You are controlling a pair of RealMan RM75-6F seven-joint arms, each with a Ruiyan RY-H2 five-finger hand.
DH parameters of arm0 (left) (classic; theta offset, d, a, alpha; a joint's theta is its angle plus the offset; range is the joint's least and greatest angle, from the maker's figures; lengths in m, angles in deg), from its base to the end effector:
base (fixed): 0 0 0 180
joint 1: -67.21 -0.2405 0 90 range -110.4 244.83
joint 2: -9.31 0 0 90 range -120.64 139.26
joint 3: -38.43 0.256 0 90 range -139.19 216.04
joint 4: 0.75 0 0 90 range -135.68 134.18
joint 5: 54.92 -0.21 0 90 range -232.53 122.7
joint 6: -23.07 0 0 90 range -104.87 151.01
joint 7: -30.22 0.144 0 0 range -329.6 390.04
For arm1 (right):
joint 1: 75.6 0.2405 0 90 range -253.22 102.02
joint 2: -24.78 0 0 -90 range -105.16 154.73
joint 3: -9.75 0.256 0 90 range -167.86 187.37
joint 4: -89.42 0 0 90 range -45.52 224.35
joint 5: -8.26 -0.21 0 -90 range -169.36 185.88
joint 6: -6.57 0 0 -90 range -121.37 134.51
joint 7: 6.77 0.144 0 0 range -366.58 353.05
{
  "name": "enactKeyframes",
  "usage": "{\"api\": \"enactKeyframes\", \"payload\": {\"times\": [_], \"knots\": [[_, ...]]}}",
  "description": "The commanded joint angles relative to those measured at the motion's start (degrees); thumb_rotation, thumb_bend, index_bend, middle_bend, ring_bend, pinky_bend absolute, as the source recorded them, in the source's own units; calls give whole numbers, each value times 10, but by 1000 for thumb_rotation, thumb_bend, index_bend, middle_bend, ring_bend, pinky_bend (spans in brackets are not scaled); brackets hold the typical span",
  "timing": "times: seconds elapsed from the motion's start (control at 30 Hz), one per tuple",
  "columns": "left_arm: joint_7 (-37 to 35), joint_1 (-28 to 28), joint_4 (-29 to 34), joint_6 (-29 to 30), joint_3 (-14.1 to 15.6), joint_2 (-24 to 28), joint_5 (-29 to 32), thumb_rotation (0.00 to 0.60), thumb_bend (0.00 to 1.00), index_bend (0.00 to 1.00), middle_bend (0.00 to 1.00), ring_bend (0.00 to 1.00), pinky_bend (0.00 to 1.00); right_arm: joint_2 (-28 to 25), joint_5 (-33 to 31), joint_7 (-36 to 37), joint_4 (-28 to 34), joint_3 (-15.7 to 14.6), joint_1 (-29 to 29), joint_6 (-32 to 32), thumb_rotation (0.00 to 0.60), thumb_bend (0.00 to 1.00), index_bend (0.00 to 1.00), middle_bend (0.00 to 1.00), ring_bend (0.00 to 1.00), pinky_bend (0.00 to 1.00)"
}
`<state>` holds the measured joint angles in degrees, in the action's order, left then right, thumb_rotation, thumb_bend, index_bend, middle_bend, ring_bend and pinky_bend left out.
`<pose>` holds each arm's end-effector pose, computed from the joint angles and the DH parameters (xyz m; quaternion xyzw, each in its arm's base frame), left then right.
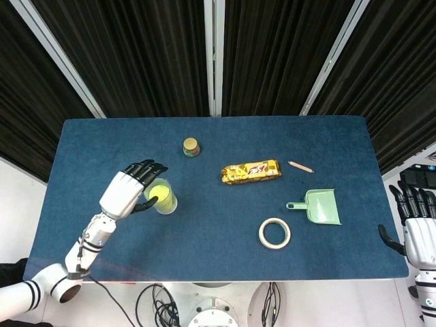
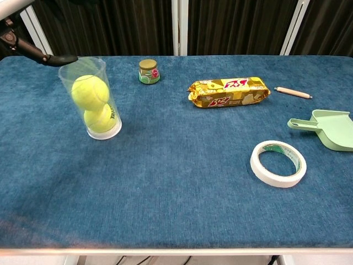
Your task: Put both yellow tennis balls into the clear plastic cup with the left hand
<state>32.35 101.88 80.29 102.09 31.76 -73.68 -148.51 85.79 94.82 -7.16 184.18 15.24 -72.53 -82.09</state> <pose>-0.1586 0.3134 0.0589 -0.7015 -0.2255 -0.5448 0.4004 -0.3030 -0.1799 0.1864 0.5743 -0.3560 0.4104 0.6124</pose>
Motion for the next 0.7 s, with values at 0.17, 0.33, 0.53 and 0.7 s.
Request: {"api": "enactKeyframes", "payload": {"times": [0.17,0.33,0.53,0.7], "knots": [[39,-53,50,40,8,47,25,600,228,253,217,165,329,2,-3,-2,-5,-2,-2,3,600,269,0,0,0,0],[72,-118,92,37,40,110,90,600,190,264,210,150,266,3,-10,-12,-18,-8,-2,15,600,267,0,0,0,0],[56,-175,116,13,76,166,155,600,134,94,53,2,129,4,-21,-33,-23,-20,4,49,600,230,0,0,0,0],[39,-215,66,62,85,146,131,600,129,55,16,0,101,8,-30,-54,-17,-21,10,66,600,223,0,0,0,0]]}}
